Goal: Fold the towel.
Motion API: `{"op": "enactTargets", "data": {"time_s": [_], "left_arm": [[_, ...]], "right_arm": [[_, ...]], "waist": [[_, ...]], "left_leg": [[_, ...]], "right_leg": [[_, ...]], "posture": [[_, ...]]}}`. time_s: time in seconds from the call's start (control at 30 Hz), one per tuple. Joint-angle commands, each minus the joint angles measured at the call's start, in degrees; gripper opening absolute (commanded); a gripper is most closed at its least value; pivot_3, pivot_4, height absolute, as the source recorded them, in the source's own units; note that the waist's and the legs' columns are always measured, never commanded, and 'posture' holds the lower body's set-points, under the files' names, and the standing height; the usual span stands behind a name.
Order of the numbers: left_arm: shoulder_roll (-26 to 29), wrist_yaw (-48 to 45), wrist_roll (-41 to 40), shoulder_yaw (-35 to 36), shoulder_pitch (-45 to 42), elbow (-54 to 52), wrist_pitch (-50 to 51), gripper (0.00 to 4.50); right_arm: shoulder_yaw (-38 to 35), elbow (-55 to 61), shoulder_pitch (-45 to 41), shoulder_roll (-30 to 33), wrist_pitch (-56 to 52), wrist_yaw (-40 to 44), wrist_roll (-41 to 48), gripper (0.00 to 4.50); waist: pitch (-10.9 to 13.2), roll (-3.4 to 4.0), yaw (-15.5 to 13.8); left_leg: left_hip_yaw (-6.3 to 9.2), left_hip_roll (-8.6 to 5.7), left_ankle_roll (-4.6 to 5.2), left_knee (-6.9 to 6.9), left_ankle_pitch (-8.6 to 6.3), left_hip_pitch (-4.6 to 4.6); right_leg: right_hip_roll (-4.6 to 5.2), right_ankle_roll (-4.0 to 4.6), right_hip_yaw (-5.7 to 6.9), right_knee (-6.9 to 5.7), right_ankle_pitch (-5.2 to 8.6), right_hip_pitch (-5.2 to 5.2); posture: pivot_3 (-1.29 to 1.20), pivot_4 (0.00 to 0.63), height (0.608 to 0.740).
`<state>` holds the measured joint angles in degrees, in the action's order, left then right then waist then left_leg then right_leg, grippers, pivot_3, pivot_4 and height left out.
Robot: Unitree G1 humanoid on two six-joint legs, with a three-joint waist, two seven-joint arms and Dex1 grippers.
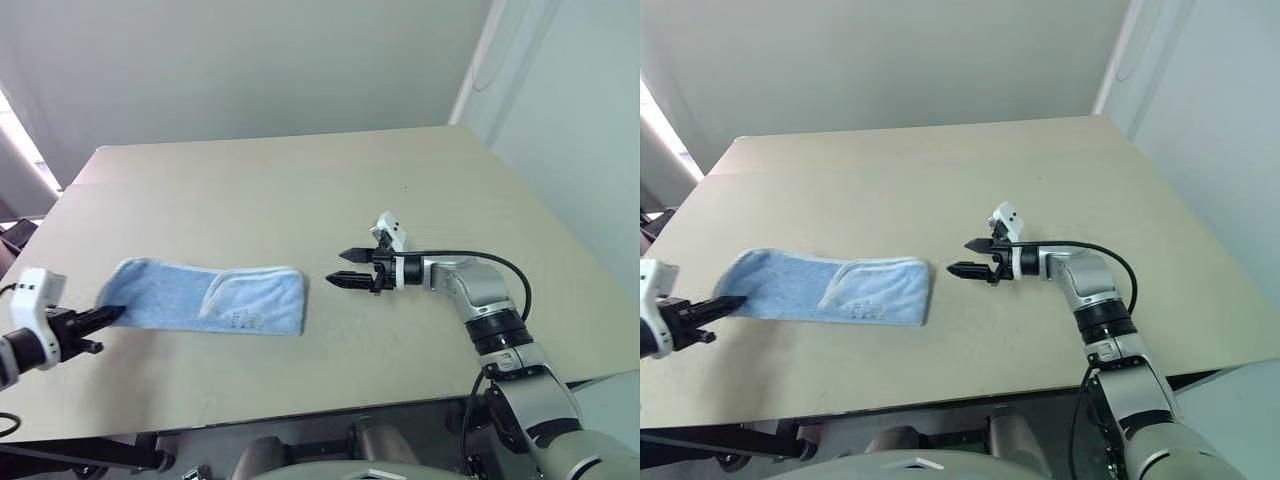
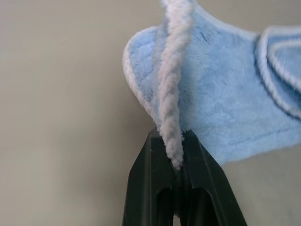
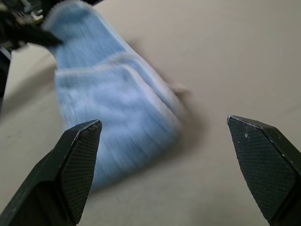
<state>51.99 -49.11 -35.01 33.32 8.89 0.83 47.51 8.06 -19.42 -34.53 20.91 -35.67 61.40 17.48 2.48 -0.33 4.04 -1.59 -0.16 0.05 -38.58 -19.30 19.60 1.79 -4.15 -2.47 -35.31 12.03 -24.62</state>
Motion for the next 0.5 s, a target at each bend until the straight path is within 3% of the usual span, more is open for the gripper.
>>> {"op": "enactTargets", "data": {"time_s": [0.03, 0.23, 0.5], "left_arm": [[3.33, -3.68, -3.66, 3.16, 0.13, -4.76, 2.99, 0.02], [2.34, -4.67, -8.57, -4.08, -4.14, -13.59, 8.46, 0.02], [-2.76, -6.66, -9.33, -21.66, -17.60, -12.04, 11.30, 0.02]], "right_arm": [[-0.52, 2.43, -0.17, 0.68, 0.30, 0.27, 0.75, 4.50], [0.06, 1.93, -0.06, 0.16, 0.65, -0.59, 0.34, 4.50], [-1.51, 0.50, 0.23, -0.34, 1.07, -3.68, 0.18, 4.50]], "waist": [[0.01, -0.16, -0.05], [0.07, -0.17, -0.15], [0.06, -0.19, -0.01]], "left_leg": [[0.00, 0.00, 0.00, 0.00, 0.00, 0.00], [0.02, -0.05, -0.01, 0.02, -0.01, 0.04], [0.02, -0.05, -0.01, 0.04, 0.00, 0.01]], "right_leg": [[0.00, 0.00, 0.00, 0.00, 0.00, 0.00], [0.11, 0.01, -0.01, 0.11, 0.00, 0.05], [-0.03, -0.17, -0.04, 0.05, -0.11, 0.05]], "posture": [[0.00, 0.000, 0.740], [0.00, 0.000, 0.740], [0.00, 0.000, 0.740]]}}
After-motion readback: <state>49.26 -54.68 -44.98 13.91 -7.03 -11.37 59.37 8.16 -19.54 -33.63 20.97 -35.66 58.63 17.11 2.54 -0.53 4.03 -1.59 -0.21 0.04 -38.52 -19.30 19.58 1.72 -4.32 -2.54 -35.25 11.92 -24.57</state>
